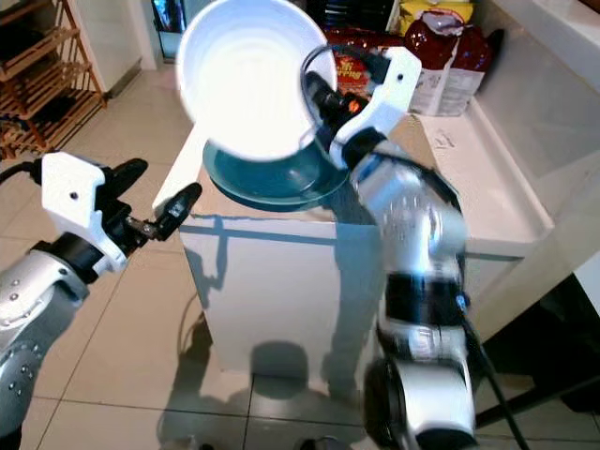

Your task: Setting the table

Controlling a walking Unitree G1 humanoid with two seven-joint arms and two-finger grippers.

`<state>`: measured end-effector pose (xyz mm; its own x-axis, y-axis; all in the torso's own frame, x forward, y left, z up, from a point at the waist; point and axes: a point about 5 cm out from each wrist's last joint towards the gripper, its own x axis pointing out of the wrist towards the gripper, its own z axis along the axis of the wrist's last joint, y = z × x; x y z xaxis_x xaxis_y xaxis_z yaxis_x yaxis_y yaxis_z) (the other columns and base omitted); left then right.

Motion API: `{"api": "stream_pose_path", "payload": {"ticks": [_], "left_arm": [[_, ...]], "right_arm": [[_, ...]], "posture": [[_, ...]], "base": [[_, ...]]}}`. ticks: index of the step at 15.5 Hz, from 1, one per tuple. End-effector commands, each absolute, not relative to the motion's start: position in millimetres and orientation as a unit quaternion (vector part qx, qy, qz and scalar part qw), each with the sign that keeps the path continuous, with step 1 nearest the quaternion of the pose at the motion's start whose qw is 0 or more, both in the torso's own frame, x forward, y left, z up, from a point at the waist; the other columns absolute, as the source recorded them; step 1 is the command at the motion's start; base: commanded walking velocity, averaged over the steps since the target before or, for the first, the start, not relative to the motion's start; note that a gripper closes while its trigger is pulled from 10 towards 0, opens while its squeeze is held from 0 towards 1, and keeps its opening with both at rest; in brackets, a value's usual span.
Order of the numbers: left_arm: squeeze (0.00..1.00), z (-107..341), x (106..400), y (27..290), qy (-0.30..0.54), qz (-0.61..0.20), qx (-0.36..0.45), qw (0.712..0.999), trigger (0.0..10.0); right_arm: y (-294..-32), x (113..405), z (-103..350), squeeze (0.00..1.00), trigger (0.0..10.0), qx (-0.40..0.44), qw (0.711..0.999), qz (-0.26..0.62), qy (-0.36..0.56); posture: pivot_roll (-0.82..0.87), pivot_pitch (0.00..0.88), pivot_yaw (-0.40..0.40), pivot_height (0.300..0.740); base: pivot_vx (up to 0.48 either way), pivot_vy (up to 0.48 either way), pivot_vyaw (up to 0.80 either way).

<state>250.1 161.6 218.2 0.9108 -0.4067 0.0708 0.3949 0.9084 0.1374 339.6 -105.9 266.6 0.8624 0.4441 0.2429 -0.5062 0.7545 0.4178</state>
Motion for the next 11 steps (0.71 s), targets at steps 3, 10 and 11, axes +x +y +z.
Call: {"api": "stream_pose_path", "payload": {"ticks": [3, 10, 11], "left_arm": [[0.0, 220, 251, 160, -0.058, -0.199, 0.083, 0.975, 10.0], [0.0, 206, 251, 161, -0.045, -0.157, 0.1, 0.982, 10.0], [0.0, 205, 251, 161, -0.045, -0.154, 0.095, 0.982, 10.0]], "right_arm": [[-108, 306, 261, 0.0, 10.0, 0.166, 0.937, 0.286, -0.113], [-120, 280, 220, 0.0, 10.0, 0.145, 0.961, 0.226, -0.067], [-122, 278, 217, 0.0, 10.0, 0.139, 0.964, 0.217, -0.067]], "posture": [[0.04, 0.018, -0.051, 0.74], [0.05, 0.0, -0.059, 0.74], [0.05, 0.0, -0.059, 0.74]], "base": [[-0.196, 0.0, 0.0], [-0.127, 0.0, 0.0], [0.0, 0.0, 0.0]]}}
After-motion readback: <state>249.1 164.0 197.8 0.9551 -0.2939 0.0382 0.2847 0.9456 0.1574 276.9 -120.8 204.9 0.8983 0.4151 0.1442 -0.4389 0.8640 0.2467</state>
